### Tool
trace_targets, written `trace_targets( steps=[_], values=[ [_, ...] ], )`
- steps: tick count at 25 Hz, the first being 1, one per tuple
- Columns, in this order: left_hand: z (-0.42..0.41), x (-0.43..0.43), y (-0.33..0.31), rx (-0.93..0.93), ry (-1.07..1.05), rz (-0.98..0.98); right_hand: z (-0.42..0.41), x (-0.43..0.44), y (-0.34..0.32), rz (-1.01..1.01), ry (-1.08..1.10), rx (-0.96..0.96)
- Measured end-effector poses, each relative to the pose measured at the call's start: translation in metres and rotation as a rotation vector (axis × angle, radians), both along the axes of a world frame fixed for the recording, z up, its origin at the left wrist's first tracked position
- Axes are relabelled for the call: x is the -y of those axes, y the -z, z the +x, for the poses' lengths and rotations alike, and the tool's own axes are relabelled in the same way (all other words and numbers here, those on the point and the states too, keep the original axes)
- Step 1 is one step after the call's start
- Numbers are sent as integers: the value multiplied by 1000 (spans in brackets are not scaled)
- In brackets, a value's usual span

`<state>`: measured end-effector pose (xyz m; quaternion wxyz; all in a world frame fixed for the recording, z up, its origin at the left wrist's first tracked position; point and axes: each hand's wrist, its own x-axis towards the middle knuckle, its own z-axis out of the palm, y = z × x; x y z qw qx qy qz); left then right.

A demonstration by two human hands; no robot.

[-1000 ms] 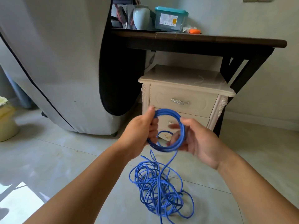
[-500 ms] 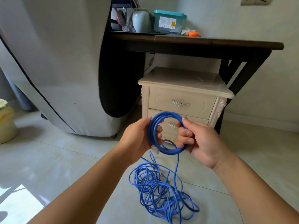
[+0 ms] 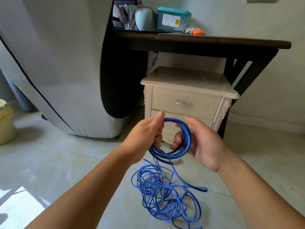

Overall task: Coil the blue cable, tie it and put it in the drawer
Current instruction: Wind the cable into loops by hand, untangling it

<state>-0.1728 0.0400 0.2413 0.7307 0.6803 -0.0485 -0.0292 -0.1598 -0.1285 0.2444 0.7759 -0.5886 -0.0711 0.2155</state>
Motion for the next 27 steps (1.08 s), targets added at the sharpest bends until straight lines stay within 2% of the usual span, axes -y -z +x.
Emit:
trace_targets(
  steps=[3, 5, 7, 9, 12, 16, 19, 21, 23, 27],
  values=[
    [-2, -4, 2, -81, -70, -211, -5, 2, 7, -59, -114, 26],
    [-4, -3, 1, -138, -97, -347, -5, 3, 7, 84, -124, -28],
    [-6, 2, -2, -167, -94, -453, -5, 1, 6, 323, -89, -93],
    [-7, 6, -3, -165, -100, -473, -8, -4, 3, 443, -23, -120],
    [-9, 11, 1, -133, -154, -418, -10, -11, -1, 436, -32, -135],
    [-9, 8, 5, -124, -183, -320, -12, -14, 0, 318, -10, -85],
    [-9, 2, 2, -199, -86, -311, -11, -9, -1, 209, 24, -18],
    [-9, -4, -1, -225, -7, -265, -9, -4, -5, 167, 12, -38],
    [-6, -10, -1, -199, 71, -148, -6, -1, -7, 43, 18, -29],
    [-1, 1, 0, -69, 150, 234, -6, -10, -8, -344, 42, 76]
  ],
)
